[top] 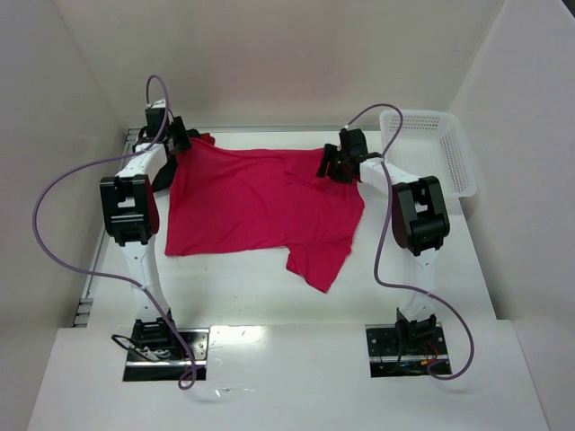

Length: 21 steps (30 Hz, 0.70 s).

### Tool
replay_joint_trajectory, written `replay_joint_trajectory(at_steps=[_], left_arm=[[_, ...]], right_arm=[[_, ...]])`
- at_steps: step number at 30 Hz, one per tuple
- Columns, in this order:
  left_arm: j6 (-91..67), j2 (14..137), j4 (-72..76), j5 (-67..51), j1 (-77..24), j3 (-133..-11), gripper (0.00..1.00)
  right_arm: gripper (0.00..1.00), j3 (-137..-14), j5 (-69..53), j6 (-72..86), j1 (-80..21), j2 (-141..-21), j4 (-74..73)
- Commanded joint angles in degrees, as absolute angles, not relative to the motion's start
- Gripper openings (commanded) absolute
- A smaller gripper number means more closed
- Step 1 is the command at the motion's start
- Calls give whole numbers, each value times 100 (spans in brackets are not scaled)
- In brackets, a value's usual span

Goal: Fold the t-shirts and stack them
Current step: Flatten out the tshirt, then grap the side of the flattened tshirt furthest away from the robot with both arms

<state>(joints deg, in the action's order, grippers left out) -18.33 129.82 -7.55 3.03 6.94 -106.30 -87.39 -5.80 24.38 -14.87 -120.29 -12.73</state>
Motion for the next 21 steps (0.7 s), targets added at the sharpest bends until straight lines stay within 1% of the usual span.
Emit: replay_joint_trajectory(at_steps=[1,3,7,10,11,12,14,18,21], left_arm=[[-1863,13148,-554,229,721,-10907,66],[-1863,13148,-554,229,721,-10907,66],[-1863,13148,-554,229,773,-10907,61],[-1811,13201,-554,229,773,-10907,52],[-1811,13201,-554,229,773,-10907,52],[-1811,13201,-554,168,773,-10907,49],[-1811,13253,-554,167,773,-10960,49],[-1811,13254,-554,167,773,-10960,42],[-1811,13254,-554,167,773,-10960,42]], right_arm=[[70,-8684,-492,2487,-1564,-11961,-1450],[70,-8623,-492,2540,-1617,-11962,-1450],[70,-8622,-545,2593,-1670,-12023,-1450],[69,-8622,-545,2593,-1723,-12023,-1450],[69,-8622,-606,2645,-1723,-12023,-1450],[64,-8622,-606,2646,-1775,-12023,-1450],[63,-8570,-606,2646,-1775,-12076,-1450],[59,-8569,-606,2646,-1828,-12076,-1398],[56,-8569,-545,2646,-1828,-12138,-1397]])
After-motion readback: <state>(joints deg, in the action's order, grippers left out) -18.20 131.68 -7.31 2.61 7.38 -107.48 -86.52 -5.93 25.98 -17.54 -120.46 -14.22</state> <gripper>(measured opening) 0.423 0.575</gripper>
